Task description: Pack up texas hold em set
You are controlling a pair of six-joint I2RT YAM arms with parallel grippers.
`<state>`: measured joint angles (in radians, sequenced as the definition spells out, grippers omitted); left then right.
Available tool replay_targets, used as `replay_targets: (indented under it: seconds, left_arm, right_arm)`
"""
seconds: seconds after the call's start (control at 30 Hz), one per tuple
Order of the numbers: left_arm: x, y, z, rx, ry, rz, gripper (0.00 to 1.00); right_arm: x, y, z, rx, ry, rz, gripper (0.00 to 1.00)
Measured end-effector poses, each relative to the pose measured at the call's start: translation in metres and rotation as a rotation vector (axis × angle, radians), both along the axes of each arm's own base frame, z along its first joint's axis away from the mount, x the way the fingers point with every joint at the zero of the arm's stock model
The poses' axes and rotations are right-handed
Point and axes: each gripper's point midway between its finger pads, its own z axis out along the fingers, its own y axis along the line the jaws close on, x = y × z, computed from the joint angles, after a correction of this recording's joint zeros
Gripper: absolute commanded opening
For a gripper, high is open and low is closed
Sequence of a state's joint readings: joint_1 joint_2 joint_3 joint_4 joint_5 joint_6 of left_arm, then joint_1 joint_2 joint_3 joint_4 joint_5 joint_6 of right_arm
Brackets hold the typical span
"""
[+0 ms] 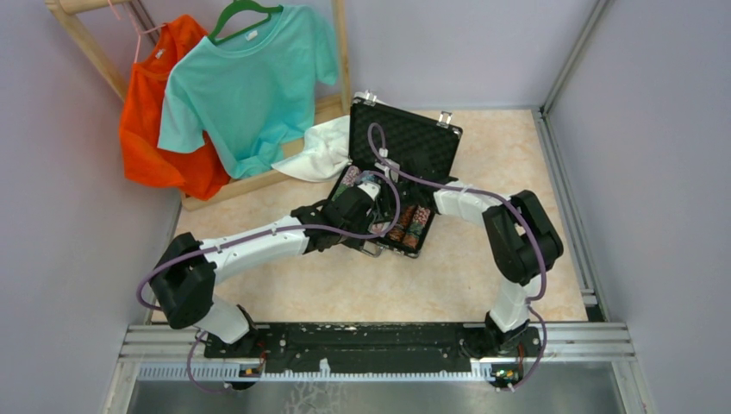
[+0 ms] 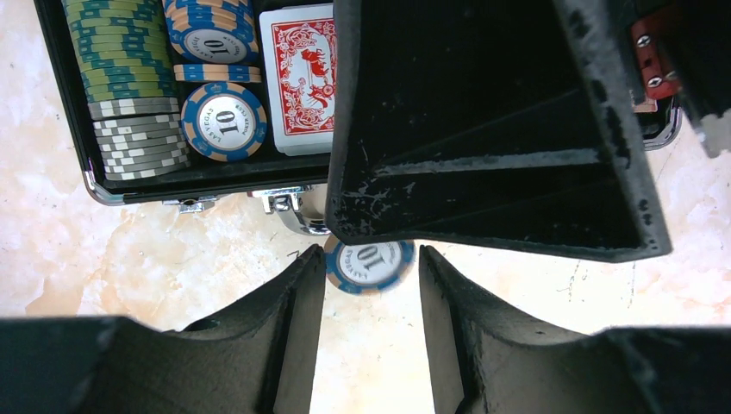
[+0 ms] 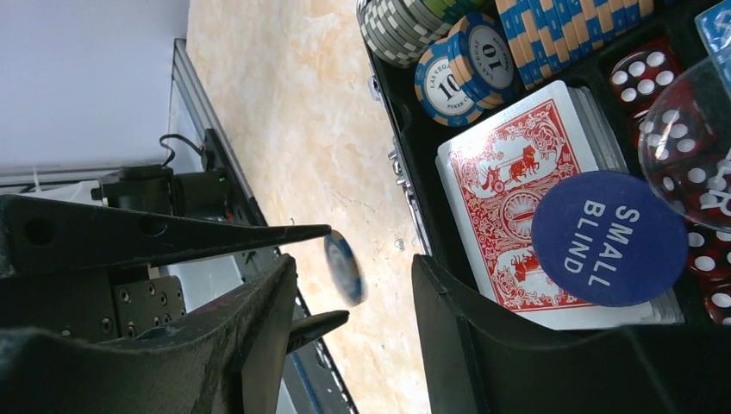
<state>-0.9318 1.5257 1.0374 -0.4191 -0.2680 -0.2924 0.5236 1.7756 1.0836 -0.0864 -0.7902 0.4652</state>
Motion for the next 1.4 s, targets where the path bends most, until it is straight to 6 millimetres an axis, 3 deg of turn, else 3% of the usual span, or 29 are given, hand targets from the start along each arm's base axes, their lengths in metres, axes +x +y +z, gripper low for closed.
replay_targets:
  seconds: [0.33, 0.43, 0.6, 0.77, 0.93, 1.17, 1.4]
  left_arm:
    - [0.0, -0.002, 0.002, -0.006, 0.001, -0.004, 0.51]
    - [0.0, -0.002, 0.002, -0.006, 0.0, -0.005, 0.59]
    - [0.003, 0.001, 0.002, 0.001, -0.012, 0.016, 0.62]
    - [0.011, 0.022, 0.011, -0.038, -0.051, 0.083, 0.67]
    - [0.014, 0.04, 0.027, -0.103, -0.114, 0.108, 0.71]
    - [0.004, 0.015, 0.003, -0.07, -0.032, 0.04, 0.63]
    - [-0.006, -0.006, -0.023, -0.036, 0.045, 0.017, 0.63]
  right_arm:
    - [-0.01, 0.005, -0.01, 0.031, 0.038, 0.071, 0.5]
    - [-0.01, 0.005, -0.011, 0.028, 0.03, 0.078, 0.49]
    - [-0.001, 0.002, -0.018, -0.021, -0.003, 0.039, 0.48]
    - [0.009, -0.008, -0.021, -0.102, -0.049, -0.026, 0.47]
    - [0.021, -0.022, -0.008, -0.163, -0.134, -0.116, 0.47]
    - [0.025, -0.044, 0.031, -0.158, -0.249, -0.231, 0.46]
    - [0.029, -0.08, 0.034, -0.169, -0.248, -0.326, 0.45]
